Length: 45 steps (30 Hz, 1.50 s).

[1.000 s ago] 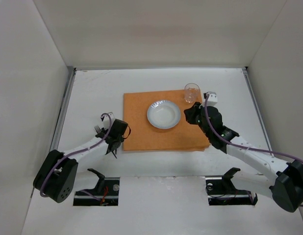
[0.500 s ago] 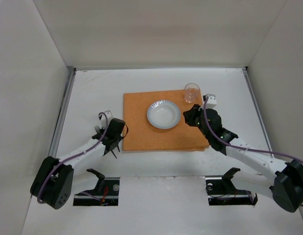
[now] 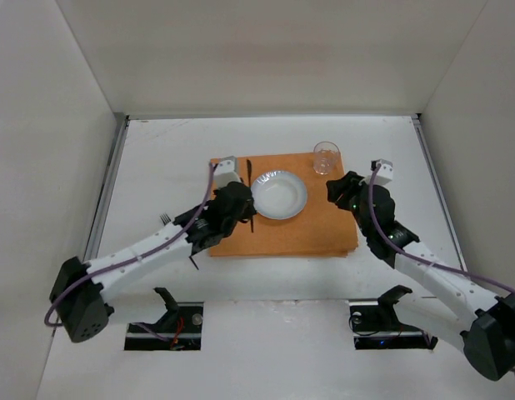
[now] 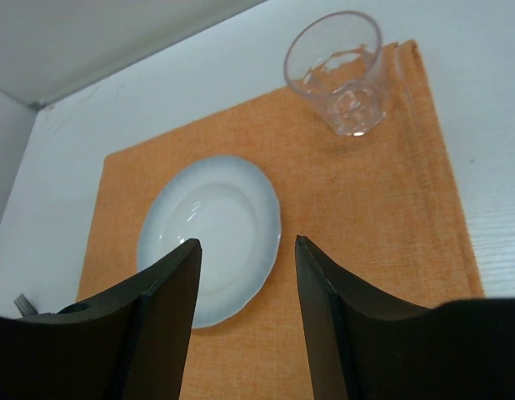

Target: Set the dinner table for one person

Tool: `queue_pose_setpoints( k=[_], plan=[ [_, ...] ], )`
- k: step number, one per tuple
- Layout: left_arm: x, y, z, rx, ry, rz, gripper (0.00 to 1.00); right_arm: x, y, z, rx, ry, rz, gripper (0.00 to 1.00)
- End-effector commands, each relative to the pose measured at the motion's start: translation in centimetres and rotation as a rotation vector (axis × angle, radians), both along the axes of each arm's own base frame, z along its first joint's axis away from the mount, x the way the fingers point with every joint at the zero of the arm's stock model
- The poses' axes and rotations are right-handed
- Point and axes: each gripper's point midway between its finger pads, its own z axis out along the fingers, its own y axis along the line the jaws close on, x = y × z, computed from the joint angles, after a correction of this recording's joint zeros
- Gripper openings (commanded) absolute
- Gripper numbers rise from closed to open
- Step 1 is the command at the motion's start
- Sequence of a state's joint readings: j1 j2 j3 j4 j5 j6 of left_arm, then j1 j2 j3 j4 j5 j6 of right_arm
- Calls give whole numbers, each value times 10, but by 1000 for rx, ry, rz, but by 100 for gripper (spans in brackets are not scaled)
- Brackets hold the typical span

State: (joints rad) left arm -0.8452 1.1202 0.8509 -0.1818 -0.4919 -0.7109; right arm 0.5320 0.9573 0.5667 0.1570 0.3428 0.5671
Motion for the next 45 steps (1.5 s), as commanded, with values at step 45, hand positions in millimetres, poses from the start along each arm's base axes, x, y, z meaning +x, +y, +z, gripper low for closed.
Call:
queue_pose_setpoints(
  k=[45],
  plan=[
    [59, -261, -105, -344, 185, -85, 2, 1, -61, 3, 170, -26, -174, 59]
  ],
)
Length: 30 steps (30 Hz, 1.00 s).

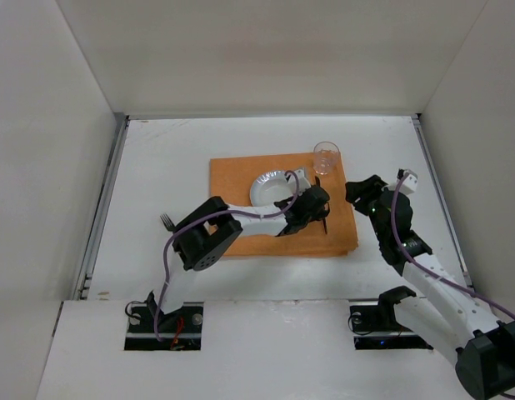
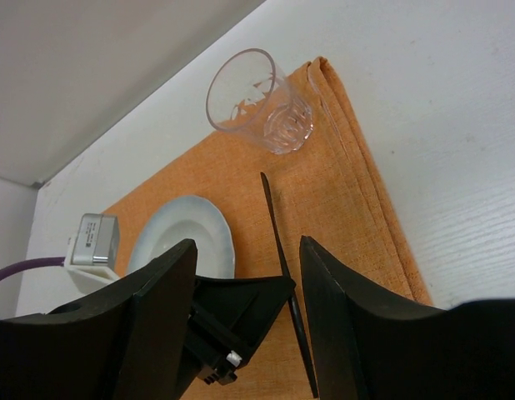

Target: Set the dinner table for one person

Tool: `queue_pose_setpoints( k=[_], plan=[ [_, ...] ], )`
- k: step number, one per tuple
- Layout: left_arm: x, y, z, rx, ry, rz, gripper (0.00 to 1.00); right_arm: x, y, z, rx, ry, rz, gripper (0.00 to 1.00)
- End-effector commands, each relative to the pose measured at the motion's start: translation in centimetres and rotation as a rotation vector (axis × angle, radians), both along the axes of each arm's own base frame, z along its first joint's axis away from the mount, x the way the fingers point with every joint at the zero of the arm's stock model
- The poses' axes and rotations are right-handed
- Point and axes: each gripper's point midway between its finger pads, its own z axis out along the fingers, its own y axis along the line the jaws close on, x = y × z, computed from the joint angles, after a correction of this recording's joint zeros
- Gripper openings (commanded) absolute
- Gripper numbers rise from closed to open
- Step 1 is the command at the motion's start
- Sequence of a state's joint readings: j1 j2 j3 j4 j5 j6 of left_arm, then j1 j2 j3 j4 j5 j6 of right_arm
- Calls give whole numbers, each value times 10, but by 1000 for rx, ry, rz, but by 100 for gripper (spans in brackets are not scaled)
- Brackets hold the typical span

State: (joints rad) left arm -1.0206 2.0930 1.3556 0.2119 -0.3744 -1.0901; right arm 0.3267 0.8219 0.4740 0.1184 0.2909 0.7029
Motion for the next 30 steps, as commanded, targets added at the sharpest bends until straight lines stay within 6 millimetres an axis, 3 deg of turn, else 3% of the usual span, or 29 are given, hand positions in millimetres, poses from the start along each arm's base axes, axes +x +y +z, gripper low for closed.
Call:
queue_pose_setpoints(
  k=[1, 17, 23, 27, 30],
  plan=[
    [10, -15, 24, -51, -30, -10, 2, 3, 3, 11, 21, -42, 11, 59],
    [9, -12, 3, 3, 2, -3, 7, 2, 3, 14, 26, -55, 14, 59],
    [7, -14, 3, 17, -9, -12, 14, 2, 4, 13, 26, -53, 14, 59],
    [5, -13, 18, 30, -48, -18, 23, 2, 3, 13, 26, -53, 11, 59],
    [4, -9, 44, 42, -112, -19, 28, 2, 3, 13, 25, -54, 13, 59]
  ],
)
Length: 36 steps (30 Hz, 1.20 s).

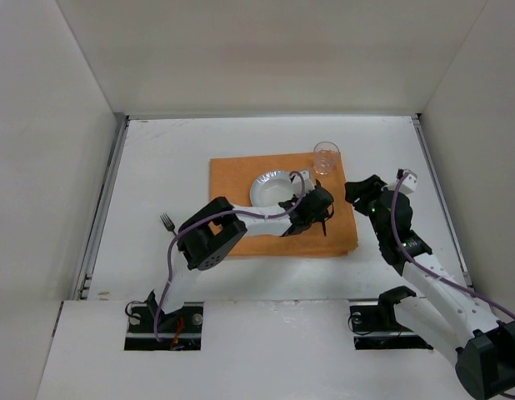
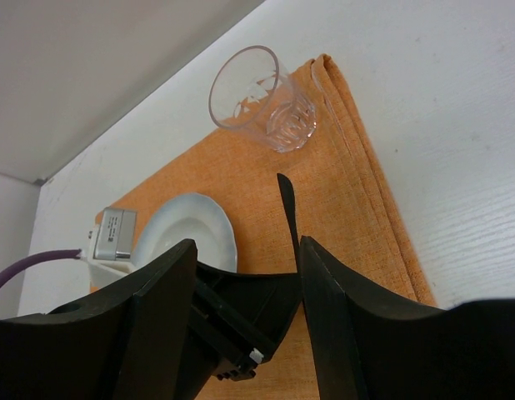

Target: Set the dinner table for one person

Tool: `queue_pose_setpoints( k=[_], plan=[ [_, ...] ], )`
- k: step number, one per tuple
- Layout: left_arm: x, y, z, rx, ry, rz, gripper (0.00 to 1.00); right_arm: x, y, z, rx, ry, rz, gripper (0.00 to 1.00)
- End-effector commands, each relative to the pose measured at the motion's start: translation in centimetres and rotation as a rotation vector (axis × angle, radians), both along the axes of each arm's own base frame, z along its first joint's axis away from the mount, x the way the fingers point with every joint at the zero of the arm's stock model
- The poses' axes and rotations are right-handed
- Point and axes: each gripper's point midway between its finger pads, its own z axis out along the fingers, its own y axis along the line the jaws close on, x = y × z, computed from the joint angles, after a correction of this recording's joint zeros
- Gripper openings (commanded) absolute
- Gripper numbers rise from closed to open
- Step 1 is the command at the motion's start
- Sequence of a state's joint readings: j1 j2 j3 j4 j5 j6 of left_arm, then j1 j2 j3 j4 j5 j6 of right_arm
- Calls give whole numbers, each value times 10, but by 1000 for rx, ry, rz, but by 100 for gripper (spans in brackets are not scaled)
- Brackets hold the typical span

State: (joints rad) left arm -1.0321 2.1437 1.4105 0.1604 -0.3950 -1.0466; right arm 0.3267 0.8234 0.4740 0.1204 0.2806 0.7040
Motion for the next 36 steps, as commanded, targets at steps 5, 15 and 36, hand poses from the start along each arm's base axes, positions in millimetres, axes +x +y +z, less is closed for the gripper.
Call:
queue_pose_setpoints(
  k=[5, 15, 36],
  plan=[
    [-6, 2, 121, -65, -215, -31, 31, 0, -3, 16, 27, -66, -9, 59],
    [-32, 178, 170, 101, -376, 173, 31, 3, 5, 14, 18, -48, 16, 23],
    [-117, 432, 2, 417, 171, 602, 35, 5, 37, 13, 11, -64, 127, 45]
  ],
)
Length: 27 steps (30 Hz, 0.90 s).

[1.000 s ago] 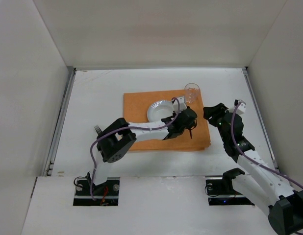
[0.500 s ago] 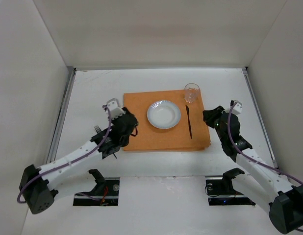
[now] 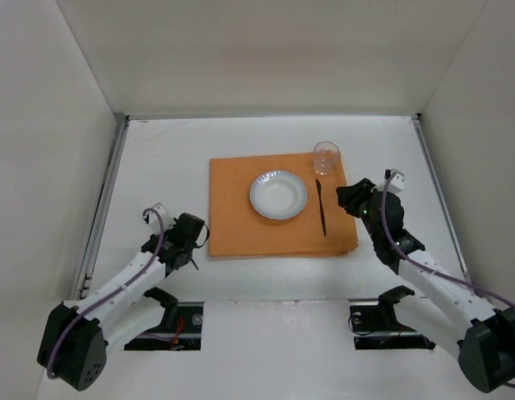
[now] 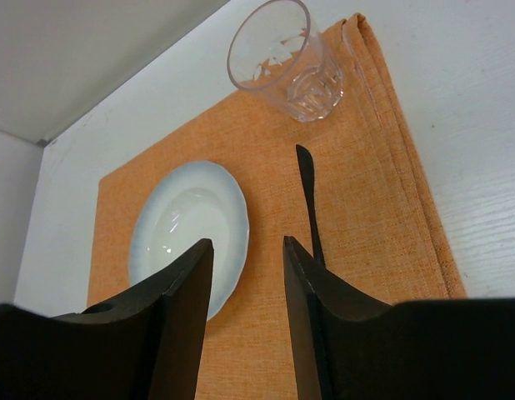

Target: Set the dinner table for one person

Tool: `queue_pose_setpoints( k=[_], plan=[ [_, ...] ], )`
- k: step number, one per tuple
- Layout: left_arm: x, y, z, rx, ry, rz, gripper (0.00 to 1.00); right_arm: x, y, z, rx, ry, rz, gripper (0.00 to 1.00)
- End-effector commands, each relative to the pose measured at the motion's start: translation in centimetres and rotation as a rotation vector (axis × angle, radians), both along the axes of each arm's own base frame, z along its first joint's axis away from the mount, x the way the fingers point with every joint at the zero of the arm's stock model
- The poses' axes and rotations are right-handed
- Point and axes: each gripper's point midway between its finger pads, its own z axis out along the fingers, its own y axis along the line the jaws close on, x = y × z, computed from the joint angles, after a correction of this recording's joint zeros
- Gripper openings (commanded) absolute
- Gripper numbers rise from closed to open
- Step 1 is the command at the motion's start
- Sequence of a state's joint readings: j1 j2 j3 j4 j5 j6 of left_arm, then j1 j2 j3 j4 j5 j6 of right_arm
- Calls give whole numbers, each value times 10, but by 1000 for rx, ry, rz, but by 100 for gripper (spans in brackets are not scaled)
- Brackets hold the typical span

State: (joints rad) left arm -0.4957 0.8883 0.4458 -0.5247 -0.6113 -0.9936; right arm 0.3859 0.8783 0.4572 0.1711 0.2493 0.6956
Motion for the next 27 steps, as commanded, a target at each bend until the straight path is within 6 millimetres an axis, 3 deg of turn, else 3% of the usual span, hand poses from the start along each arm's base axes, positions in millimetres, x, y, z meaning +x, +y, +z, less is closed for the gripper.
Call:
queue_pose_setpoints(
  k=[1, 15, 22, 24, 27],
  plan=[
    [3, -8, -8, -29, 6, -20, 35, 6, 12, 26, 23, -81, 37, 45],
    [13, 1, -34, -18, 50, 40, 26, 5, 15, 28, 20, -88, 44, 46],
    [20, -8, -47, -84, 47, 2, 7, 5, 15, 26, 17, -86, 46, 47],
    [22, -9, -40, -102, 31, -17, 1, 4, 17, 25, 20, -82, 55, 47],
    [35, -11, 3, -68, -77, -92, 0, 5, 15, 26, 18, -85, 47, 47]
  ],
)
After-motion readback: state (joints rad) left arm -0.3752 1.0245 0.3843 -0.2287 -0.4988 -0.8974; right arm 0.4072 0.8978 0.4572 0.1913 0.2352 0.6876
